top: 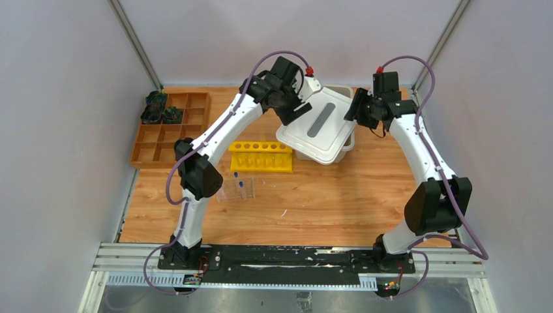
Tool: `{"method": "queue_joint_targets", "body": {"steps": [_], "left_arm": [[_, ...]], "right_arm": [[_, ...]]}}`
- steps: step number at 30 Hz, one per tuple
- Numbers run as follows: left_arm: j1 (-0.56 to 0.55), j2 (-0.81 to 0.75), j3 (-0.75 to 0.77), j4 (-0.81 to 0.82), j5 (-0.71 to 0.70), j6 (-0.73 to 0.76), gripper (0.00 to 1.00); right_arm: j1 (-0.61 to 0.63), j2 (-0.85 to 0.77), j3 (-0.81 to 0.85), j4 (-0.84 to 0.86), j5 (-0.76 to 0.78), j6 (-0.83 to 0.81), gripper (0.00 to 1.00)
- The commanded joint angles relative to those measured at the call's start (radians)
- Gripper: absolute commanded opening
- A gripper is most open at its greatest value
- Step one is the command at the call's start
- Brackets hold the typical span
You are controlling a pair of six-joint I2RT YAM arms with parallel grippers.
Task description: Organize the chemistry lab equipment
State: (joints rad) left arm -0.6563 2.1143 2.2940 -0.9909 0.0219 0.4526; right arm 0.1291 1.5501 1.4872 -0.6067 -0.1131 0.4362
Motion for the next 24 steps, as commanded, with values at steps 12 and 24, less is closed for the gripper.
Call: {"method": "queue_joint_targets", "body": {"steps": [12, 24], "left_arm": [[0.001, -0.038, -0.091, -0.002, 0.028, 0.020, 0.70], [0.001, -0.065, -0.106, 0.000, 0.113, -0.018, 0.70]], "right_arm": [[0.043, 0.043, -0.041, 0.004, 0.097, -0.065, 0.42], [0.026, 0.132, 0.023, -0.007, 0.151, -0.109, 0.36]]}}
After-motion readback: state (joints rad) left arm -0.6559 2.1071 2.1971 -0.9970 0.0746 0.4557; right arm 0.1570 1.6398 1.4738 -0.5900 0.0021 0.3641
